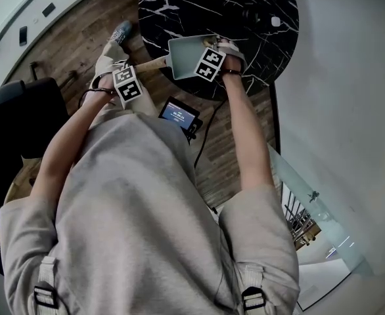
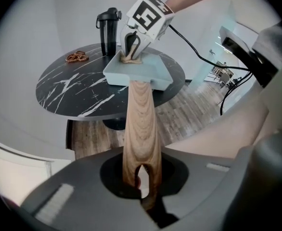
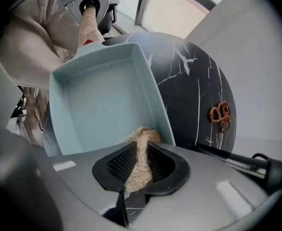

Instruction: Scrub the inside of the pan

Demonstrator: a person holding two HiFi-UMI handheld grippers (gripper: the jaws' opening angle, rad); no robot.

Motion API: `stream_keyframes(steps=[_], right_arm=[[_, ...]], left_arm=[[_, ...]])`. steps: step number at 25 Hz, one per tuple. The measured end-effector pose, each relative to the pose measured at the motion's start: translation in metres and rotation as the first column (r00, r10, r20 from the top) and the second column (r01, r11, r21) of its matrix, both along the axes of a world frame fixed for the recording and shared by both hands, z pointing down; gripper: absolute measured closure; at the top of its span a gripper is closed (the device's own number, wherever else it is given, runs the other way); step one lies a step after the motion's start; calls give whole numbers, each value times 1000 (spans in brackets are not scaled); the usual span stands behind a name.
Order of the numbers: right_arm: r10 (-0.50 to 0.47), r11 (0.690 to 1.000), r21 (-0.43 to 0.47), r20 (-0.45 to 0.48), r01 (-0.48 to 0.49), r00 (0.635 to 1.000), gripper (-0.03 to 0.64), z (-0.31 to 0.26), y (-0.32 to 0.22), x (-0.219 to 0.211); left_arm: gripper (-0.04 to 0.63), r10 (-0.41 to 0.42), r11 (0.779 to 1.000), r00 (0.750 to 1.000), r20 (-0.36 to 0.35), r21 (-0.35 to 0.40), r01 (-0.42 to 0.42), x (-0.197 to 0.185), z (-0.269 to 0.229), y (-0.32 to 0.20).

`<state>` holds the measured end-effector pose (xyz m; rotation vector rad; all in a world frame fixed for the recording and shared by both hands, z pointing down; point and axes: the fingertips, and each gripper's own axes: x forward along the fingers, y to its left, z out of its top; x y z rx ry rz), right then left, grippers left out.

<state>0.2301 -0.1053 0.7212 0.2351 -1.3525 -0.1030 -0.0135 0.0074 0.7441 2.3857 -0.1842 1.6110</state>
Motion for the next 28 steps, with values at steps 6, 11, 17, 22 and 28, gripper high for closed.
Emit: stream_keyframes(steps=[6,11,17,22,28], right_arm=[[54,997,-46,-13,-54,998,540,2,10,3],[135,983,-123,7,-133,991,541,4,33,6],[374,910,-217,67,-352,925,545,5,60,7],[500,855,-226,119,-467,858,548,4,66,1],[543,828,-276,178,-488,821,548,4,70,-24]], left_arm=[[592,-20,1000,1000,5,-3,20,-3,-1,-3],[583,-52,999,999,10,-12,52,-4,0,-3],[581,-65,998,998,18,-20,65,-5,1,-3],[569,-102,994,994,26,-42,103,-6,1,-3],[569,-108,993,994,30,-47,110,-7,1,-4]])
